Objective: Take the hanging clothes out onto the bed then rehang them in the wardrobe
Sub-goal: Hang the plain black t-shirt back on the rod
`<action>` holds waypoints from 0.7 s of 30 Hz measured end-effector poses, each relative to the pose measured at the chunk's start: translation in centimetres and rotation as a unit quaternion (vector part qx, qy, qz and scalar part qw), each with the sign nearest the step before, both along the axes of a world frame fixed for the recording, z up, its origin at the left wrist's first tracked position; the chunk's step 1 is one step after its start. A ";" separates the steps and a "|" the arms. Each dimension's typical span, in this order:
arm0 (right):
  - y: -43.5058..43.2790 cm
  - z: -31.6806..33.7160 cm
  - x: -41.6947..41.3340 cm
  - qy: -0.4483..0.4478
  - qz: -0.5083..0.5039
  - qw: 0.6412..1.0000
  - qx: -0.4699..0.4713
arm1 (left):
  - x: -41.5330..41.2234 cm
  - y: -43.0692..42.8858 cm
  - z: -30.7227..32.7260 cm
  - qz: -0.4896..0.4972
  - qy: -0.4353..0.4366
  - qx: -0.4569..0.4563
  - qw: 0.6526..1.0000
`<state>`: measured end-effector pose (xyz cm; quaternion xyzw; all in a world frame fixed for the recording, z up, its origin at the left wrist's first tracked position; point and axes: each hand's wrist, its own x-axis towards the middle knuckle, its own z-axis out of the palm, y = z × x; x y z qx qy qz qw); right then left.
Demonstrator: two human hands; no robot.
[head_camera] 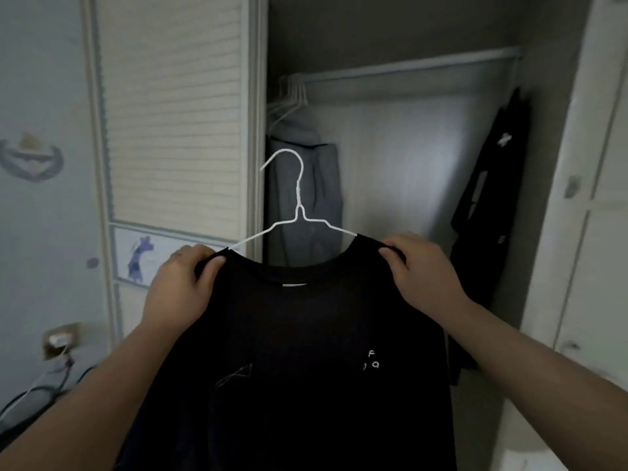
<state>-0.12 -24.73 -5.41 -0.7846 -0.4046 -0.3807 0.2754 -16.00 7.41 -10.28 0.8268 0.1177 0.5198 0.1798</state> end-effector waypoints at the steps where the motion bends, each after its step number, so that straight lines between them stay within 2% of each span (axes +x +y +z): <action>1: -0.5 1.3 1.0 -0.009 -0.023 1.000 0.000 | 2.2 0.1 1.4 -0.012 -0.009 0.008 1.000; 12: -4.6 14.3 11.1 -0.099 -0.191 0.976 0.017 | 24.8 -2.0 15.3 -0.082 -0.069 0.086 0.991; 21: -5.5 21.2 15.9 -0.132 -0.301 0.944 -0.008 | 38.2 -4.5 22.8 -0.150 -0.093 0.078 0.981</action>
